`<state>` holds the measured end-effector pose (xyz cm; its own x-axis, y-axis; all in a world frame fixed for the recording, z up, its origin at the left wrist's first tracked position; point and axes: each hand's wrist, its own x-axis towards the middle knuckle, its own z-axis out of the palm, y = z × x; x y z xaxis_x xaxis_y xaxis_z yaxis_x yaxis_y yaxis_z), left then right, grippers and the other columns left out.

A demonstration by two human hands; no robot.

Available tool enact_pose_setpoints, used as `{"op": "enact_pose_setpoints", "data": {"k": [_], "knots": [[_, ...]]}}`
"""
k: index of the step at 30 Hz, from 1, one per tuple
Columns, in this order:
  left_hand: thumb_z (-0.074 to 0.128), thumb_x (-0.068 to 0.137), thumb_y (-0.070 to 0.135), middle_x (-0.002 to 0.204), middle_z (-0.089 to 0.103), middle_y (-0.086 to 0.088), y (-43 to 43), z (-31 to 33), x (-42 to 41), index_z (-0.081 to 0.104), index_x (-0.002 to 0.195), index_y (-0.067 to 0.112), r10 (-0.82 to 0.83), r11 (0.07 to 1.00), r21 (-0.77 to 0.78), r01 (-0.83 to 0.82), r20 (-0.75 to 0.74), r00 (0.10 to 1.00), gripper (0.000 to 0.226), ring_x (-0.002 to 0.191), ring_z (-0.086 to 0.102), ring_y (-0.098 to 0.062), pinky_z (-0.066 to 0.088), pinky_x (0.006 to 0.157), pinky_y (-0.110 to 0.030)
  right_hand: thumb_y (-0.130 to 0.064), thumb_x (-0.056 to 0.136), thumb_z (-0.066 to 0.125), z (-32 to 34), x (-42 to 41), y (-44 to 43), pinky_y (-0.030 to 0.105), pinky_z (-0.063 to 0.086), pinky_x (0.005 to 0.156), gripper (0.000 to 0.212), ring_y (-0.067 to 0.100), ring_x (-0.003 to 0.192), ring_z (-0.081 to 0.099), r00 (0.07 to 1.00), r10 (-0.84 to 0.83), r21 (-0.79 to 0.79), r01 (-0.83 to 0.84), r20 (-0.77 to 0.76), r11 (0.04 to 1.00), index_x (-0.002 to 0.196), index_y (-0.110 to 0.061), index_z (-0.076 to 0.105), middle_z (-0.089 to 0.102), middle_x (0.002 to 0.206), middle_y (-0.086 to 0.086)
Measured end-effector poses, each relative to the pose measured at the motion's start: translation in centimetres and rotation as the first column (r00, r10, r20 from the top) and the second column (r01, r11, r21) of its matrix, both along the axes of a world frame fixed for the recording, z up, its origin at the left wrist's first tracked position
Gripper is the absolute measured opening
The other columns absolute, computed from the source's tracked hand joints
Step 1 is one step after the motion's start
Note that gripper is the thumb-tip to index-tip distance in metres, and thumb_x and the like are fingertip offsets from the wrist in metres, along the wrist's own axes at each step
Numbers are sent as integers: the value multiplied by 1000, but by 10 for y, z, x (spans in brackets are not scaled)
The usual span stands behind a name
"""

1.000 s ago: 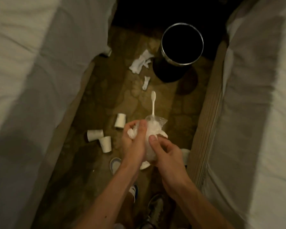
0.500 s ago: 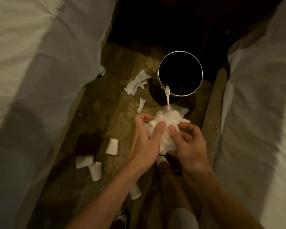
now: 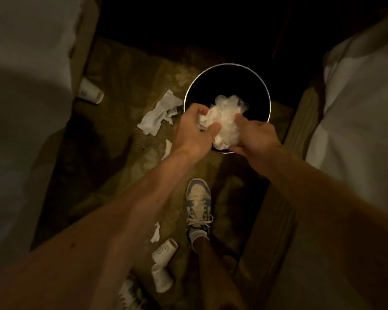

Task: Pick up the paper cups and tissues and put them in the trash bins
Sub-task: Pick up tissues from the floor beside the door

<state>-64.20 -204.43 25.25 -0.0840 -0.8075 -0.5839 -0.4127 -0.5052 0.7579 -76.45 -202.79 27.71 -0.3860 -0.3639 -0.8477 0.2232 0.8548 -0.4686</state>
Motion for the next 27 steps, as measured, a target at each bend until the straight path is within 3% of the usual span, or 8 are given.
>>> {"op": "enact_pose_setpoints", "data": {"k": [4, 7, 11, 13, 16, 19, 23, 27], "knots": [[64, 93, 19, 121, 59, -4, -19, -35, -12, 49, 136, 18, -187, 969, 168, 180, 29, 982, 46, 106, 57, -20, 47, 89, -29, -47, 99, 47, -24, -15, -10, 41, 55, 91, 50, 29, 107, 66, 984, -24, 86, 9, 177, 996, 129, -8, 56, 66, 121, 13], [59, 96, 20, 140, 51, -11, -24, -48, -14, 39, 147, 16, -253, 943, 235, 235, 47, 966, 55, 123, 53, -30, 47, 102, -43, -57, 98, 41, -36, -23, -10, 39, 56, 83, 57, 27, 107, 64, 974, 39, 112, -65, 224, 992, 134, -15, 53, 63, 125, 9], [57, 97, 19, 144, 50, -9, -28, -45, -2, 37, 150, 22, -322, 927, 228, 296, 85, 943, 57, 127, 51, -27, 44, 106, -39, -49, 98, 48, -43, -29, 0, 36, 55, 76, 56, 28, 105, 62, 977, 125, 121, -147, 175, 982, 145, -18, 41, 51, 141, 6], [55, 97, 19, 134, 57, -8, -25, -32, 8, 46, 143, 23, -339, 928, 197, 317, 89, 937, 47, 116, 58, -23, 49, 99, -34, -37, 100, 52, -38, -28, 15, 30, 56, 70, 44, 24, 98, 65, 988, 102, 82, -112, 113, 990, 138, -15, 47, 56, 132, 5], [56, 98, 22, 93, 67, 1, -10, -7, 29, 64, 108, 21, -304, 951, 106, 290, 147, 941, 14, 86, 63, -18, 49, 68, -22, -26, 98, 57, -25, -19, 49, 26, 55, 69, 9, 12, 84, 64, 974, 191, -66, -200, -122, 978, 94, -22, 64, 64, 98, -1], [59, 96, 33, 75, 61, 4, 23, 19, 58, 63, 85, 18, -280, 960, 63, 273, 183, 942, 18, 71, 58, -12, 42, 60, -23, -24, 91, 66, -6, 2, 96, 16, 51, 65, 12, 0, 75, 63, 892, 334, -139, -389, -305, 911, 81, -30, 63, 66, 75, -16], [60, 95, 37, 62, 52, 4, 94, 41, 102, 58, 76, 13, -352, 936, 83, 343, 155, 923, 30, 57, 48, -8, 34, 54, -25, -18, 88, 66, 12, 49, 182, 8, 43, 49, 16, -8, 62, 60, 895, 327, -103, -371, -303, 923, 75, -28, 62, 65, 65, -21], [61, 94, 38, 59, 49, 4, 184, 35, 140, 55, 68, 16, -413, 907, 129, 402, 70, 908, 34, 47, 42, -1, 36, 49, -17, -13, 90, 65, 16, 111, 296, 13, 45, 56, 16, -8, 60, 60, 948, 207, -45, -224, -243, 974, 79, -25, 62, 66, 69, -14]]}}
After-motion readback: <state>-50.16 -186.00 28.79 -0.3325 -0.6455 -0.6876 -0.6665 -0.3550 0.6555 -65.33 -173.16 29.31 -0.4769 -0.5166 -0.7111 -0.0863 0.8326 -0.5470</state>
